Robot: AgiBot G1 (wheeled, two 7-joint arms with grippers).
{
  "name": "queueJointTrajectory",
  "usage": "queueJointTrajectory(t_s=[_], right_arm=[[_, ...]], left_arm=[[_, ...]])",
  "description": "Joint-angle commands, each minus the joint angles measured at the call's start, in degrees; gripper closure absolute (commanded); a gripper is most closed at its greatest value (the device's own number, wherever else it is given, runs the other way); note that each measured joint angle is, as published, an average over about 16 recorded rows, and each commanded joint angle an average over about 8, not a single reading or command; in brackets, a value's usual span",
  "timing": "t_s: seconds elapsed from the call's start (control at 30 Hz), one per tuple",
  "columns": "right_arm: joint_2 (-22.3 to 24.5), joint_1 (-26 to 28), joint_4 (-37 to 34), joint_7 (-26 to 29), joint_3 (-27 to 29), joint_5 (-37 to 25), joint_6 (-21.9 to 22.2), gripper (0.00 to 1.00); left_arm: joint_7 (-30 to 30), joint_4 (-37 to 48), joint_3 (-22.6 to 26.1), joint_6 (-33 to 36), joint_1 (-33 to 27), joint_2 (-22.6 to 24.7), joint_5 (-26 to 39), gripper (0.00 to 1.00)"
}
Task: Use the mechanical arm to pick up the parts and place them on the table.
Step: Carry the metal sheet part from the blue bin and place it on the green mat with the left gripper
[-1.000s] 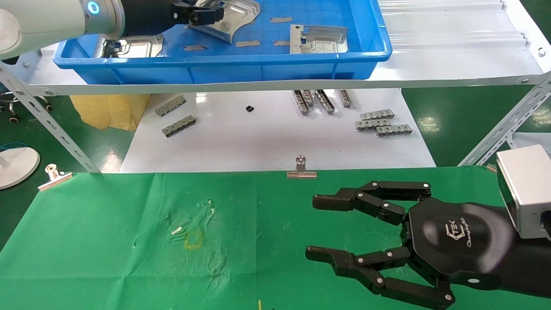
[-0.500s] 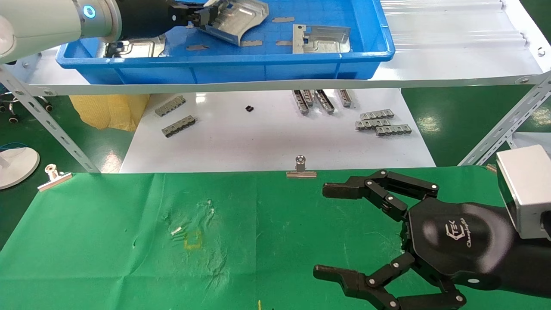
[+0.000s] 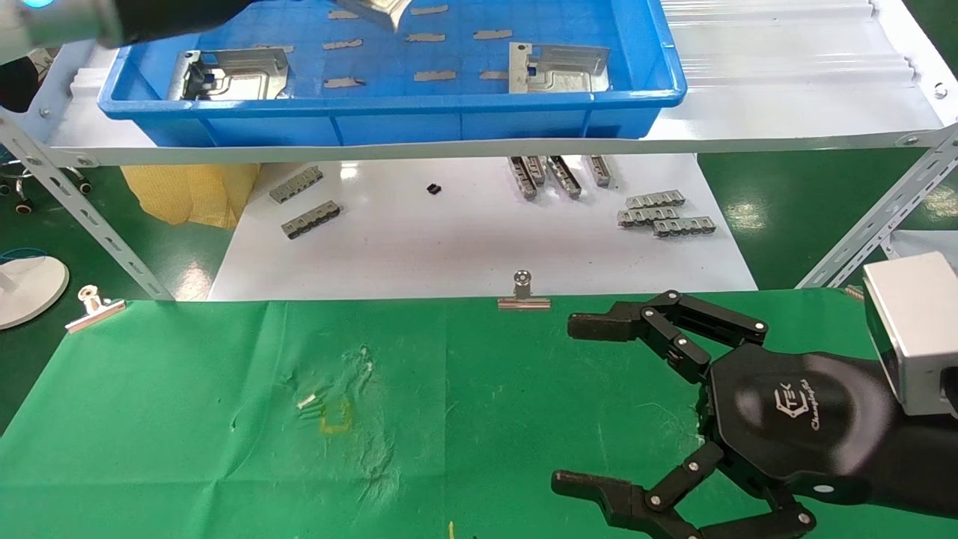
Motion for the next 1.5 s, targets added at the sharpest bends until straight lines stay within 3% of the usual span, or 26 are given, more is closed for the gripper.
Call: queueJointTrajectory(t_s=[0.03,0.3,0.43,0.67,1.0,1.07,1.27,1.3,1.33,1.5], right_arm=[[0.0,0.0,0.0,0.0,0.0,0.0,0.0,0.00],[0.0,0.0,0.0,0.0,0.0,0.0,0.0,0.00],[0.0,0.0,0.0,0.0,0.0,0.0,0.0,0.00],[0.0,0.0,0.0,0.0,0.0,0.0,0.0,0.00],[0.0,0.0,0.0,0.0,0.0,0.0,0.0,0.00],[0.0,0.0,0.0,0.0,0.0,0.0,0.0,0.00],[0.0,0.0,0.0,0.0,0.0,0.0,0.0,0.00],[0.0,0.0,0.0,0.0,0.0,0.0,0.0,0.00],[0.0,0.0,0.0,0.0,0.0,0.0,0.0,0.00],[0.0,0.0,0.0,0.0,0.0,0.0,0.0,0.00]], left_arm=[[2.1,-0.6,-1.1,4.1,0.6,-1.9,-1.7,1.00],[13.6,-2.8,-1.8,23.6,3.7,-10.0,-3.6,1.00],[19.9,-5.6,-0.4,29.8,6.6,-13.9,-3.1,1.00],[28.5,-13.4,5.0,30.4,14.7,-17.7,-1.9,1.00],[38.4,-9.9,11.2,28.0,19.2,-14.7,3.4,1.00],[39.8,-8.3,11.8,27.3,19.2,-13.9,4.2,0.88],[43.2,-3.7,12.8,23.8,19.0,-11.5,6.0,0.13],[43.8,-3.1,12.9,23.2,19.0,-11.1,6.2,0.05],[44.4,-2.6,13.0,22.7,18.9,-10.8,6.4,0.00],[47.6,-1.1,13.1,23.0,18.6,-10.1,6.6,0.00]])
